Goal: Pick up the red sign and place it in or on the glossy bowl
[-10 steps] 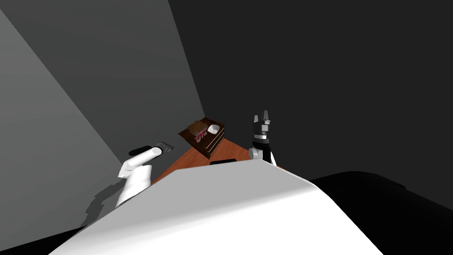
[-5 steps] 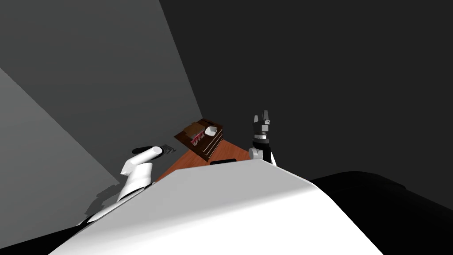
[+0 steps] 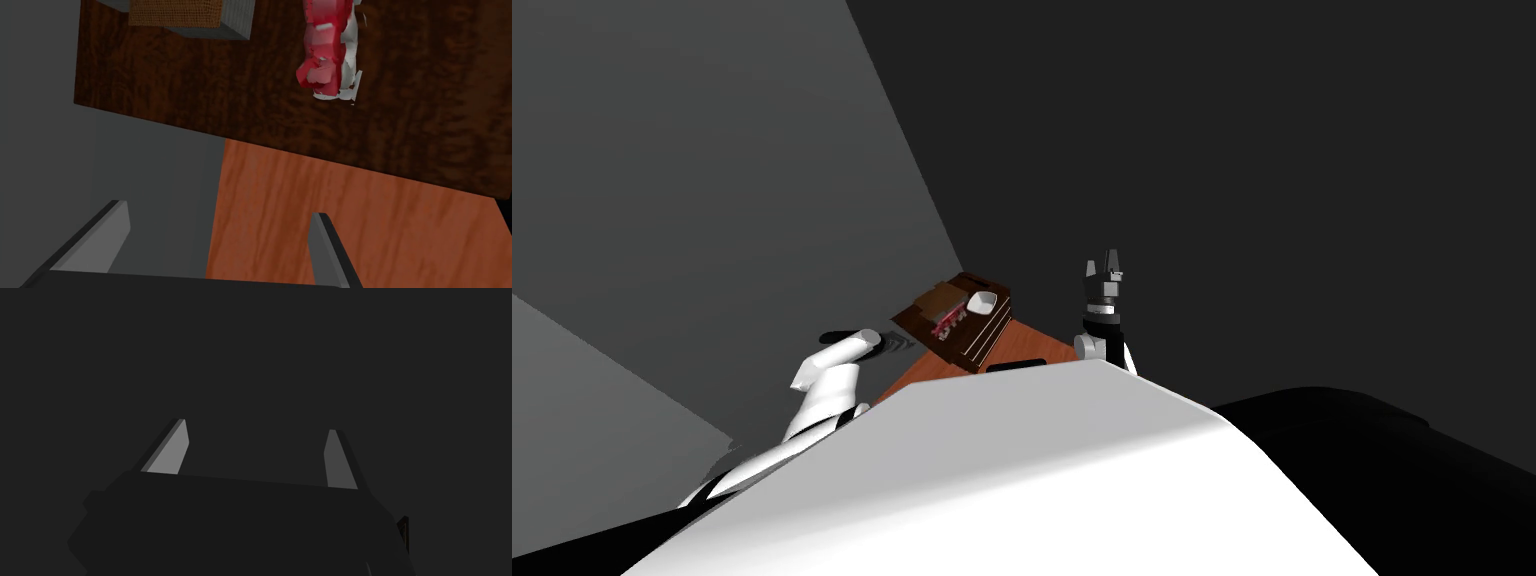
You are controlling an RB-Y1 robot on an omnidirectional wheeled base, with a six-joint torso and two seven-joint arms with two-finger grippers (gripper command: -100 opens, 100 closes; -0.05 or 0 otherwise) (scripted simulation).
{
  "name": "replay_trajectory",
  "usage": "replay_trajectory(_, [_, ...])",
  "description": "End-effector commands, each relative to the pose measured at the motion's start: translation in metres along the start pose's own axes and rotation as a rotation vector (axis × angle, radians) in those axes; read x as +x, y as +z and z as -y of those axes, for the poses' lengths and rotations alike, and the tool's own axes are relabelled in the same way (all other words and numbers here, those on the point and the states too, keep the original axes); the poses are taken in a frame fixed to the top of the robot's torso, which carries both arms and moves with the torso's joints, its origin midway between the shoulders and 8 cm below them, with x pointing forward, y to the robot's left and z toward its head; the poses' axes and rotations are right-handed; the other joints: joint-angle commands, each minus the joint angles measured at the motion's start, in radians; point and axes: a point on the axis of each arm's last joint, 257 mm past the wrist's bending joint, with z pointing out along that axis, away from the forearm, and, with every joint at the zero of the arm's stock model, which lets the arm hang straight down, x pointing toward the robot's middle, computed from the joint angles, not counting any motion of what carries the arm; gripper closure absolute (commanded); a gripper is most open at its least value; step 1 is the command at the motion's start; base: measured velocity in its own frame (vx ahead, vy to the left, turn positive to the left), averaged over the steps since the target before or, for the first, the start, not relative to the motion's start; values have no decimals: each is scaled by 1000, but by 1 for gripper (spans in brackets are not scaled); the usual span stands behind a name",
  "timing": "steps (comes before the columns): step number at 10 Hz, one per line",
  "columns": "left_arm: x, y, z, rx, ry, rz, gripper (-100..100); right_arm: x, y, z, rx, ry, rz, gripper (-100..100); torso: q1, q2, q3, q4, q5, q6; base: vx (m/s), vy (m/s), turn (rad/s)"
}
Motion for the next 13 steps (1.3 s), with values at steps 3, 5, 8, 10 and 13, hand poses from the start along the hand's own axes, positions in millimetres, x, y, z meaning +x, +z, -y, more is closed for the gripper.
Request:
replay_trajectory(3, [-10, 7, -24, -116, -22, 59, -100, 0, 0, 0, 0, 0, 0, 0, 1, 2, 1, 0, 0, 0, 117, -35, -78])
replay_trajectory(5, [-15, 8, -35, -164, -31, 86, -100, 0, 0, 0, 0, 0, 0, 0, 0, -4, -2, -1, 0, 1, 181, -44, -103])
replay_trajectory(8, [-26, 9, -56, -251, -45, 138, -100, 0, 0, 0, 0, 0, 0, 0, 2, 2, 1, 0, 0, 0, 112, -17, -57])
replay_trajectory(10, [-37, 9, -77, -328, -56, 185, -100, 0, 0, 0, 0, 0, 0, 0, 1, 0, 0, 0, 0, 0, 161, -9, -114])
replay_trajectory(13, [-50, 8, -105, -409, -66, 234, -100, 0, 0, 0, 0, 0, 0, 0, 3, -3, -2, -1, 1, 0, 173, 18, -55])
